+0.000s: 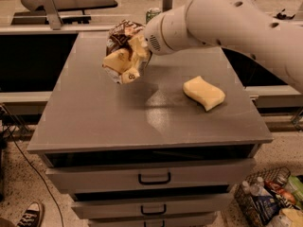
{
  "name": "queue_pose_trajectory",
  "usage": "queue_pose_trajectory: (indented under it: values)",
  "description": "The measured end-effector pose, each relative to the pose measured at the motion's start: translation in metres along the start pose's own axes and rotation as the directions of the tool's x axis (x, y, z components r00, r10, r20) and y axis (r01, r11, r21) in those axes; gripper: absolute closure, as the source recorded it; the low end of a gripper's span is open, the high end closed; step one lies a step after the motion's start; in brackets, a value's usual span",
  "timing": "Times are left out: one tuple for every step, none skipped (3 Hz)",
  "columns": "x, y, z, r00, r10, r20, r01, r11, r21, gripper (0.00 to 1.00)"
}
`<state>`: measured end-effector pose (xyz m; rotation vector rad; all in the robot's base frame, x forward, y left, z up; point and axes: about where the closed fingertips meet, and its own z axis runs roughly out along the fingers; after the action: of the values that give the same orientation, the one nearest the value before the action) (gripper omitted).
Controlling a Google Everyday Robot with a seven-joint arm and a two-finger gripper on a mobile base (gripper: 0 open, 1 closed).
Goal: Move brown chip bag near green can
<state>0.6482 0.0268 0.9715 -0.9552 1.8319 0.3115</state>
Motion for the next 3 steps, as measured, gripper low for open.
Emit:
queue_pose_trajectory:
  values:
    - [0.0, -0.001, -0.001, 1.0, -0.002, -0.001, 0.002, 1.0, 0.002, 1.0]
    - [0.018, -0.031, 0.0, 0.999, -0.012, -0.039, 0.014, 0.9979, 0.064, 1.0]
    - [0.049, -0.091, 0.005, 0.997, -0.016, -0.075, 0.027, 0.9875, 0.155, 1.0]
